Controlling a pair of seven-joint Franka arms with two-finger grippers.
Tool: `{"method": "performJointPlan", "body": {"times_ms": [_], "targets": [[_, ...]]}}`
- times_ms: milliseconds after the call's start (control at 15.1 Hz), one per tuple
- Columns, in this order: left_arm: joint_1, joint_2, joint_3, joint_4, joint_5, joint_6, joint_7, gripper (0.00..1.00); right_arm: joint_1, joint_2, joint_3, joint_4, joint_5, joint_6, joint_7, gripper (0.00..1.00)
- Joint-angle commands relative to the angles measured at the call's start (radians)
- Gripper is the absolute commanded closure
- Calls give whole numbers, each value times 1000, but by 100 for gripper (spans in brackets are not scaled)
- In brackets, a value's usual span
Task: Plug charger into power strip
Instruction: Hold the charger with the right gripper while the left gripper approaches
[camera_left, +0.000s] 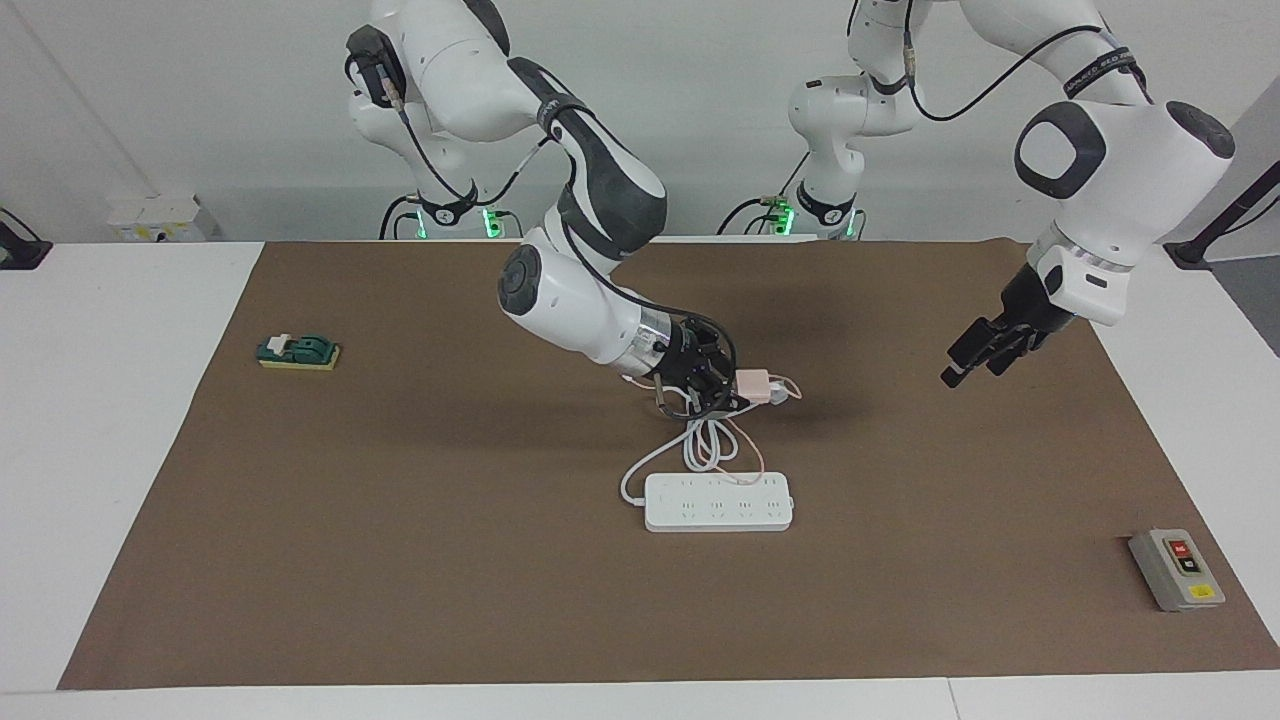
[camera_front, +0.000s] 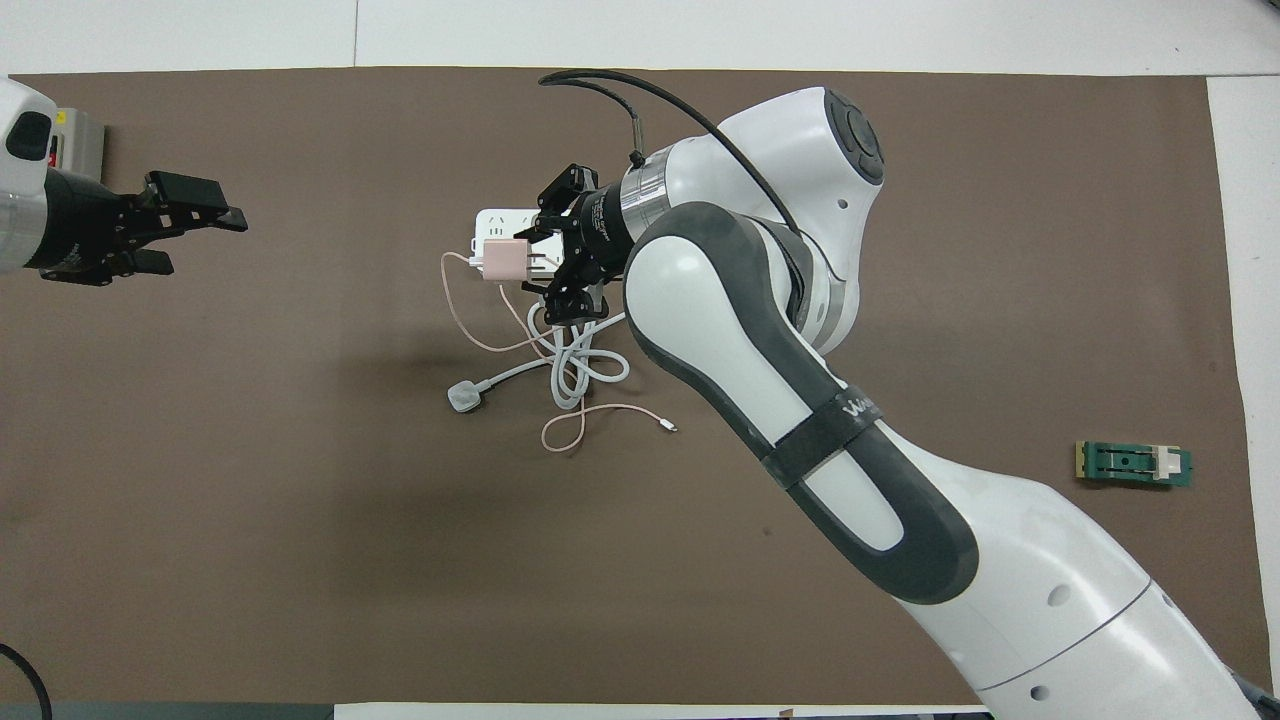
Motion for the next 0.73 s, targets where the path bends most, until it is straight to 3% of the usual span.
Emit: {"method": "performJointPlan", "body": {"times_ms": [0, 66, 661], "targets": [[-10, -5, 5, -4, -79, 16, -4, 0, -5, 2, 3, 12, -18, -2, 5, 100], [-10, 30, 8, 11, -198, 80, -4, 0, -6, 2, 3, 13, -18, -4, 5, 100], [59, 159, -3, 26, -585, 49, 77, 0, -14, 2, 4, 12, -13, -7, 5, 100]]}}
